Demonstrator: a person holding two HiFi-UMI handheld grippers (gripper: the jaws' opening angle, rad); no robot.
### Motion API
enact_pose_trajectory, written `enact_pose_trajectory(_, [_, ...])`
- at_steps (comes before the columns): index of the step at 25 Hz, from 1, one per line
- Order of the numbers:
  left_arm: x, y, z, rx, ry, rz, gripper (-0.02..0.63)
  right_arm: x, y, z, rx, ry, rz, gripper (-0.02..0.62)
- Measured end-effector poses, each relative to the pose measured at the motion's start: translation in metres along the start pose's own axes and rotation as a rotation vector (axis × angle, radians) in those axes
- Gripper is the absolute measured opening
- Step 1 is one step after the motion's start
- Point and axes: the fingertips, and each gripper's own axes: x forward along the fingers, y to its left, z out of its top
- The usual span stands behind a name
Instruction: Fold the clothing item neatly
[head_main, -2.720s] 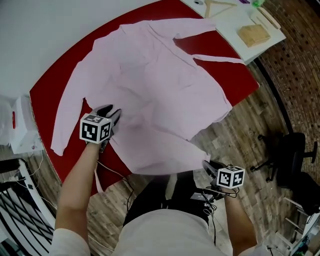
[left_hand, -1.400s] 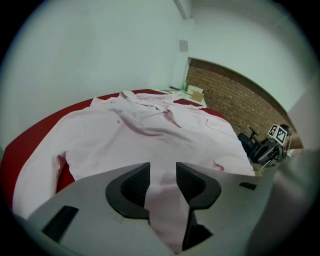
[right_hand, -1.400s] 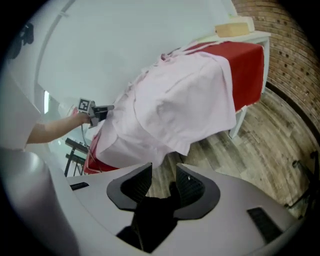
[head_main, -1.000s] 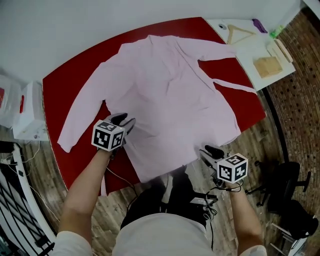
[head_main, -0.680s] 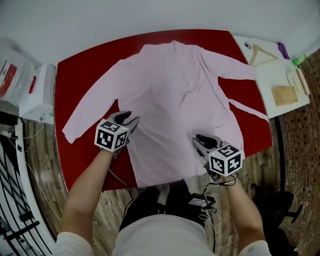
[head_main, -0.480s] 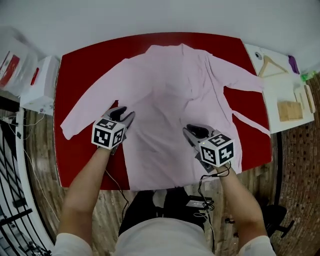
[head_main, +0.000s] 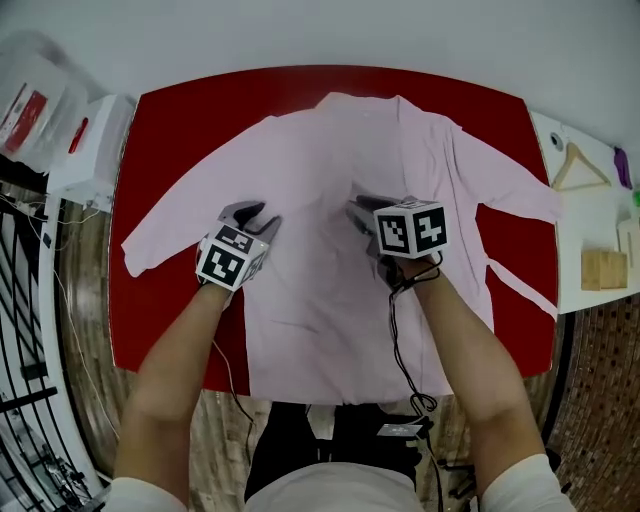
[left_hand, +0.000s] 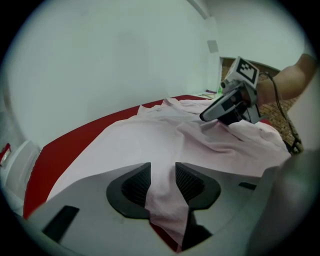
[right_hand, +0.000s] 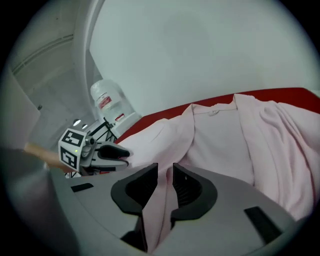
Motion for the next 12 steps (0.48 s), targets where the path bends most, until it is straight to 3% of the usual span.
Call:
enact_pose_trajectory(4, [0.010, 0.005, -0.009, 0.010, 0.048, 0.005, 0.147, 0.018, -0.014, 0.007, 0.052, 0.026, -0.052, 0.077])
enact_pose_trajectory(8, [0.012, 0.009, -0.011, -0.038, 0.028, -0.022, 0.141, 0.033, -0.017, 0.003, 0.115, 0.065, -0.065, 0.077])
enact_pose_trajectory(12, [0.010, 0.010, -0.012, -0.087, 0.006, -0.041, 0.138, 0.031, -0.018, 0.004, 0.069, 0.074, -0.074, 0.025])
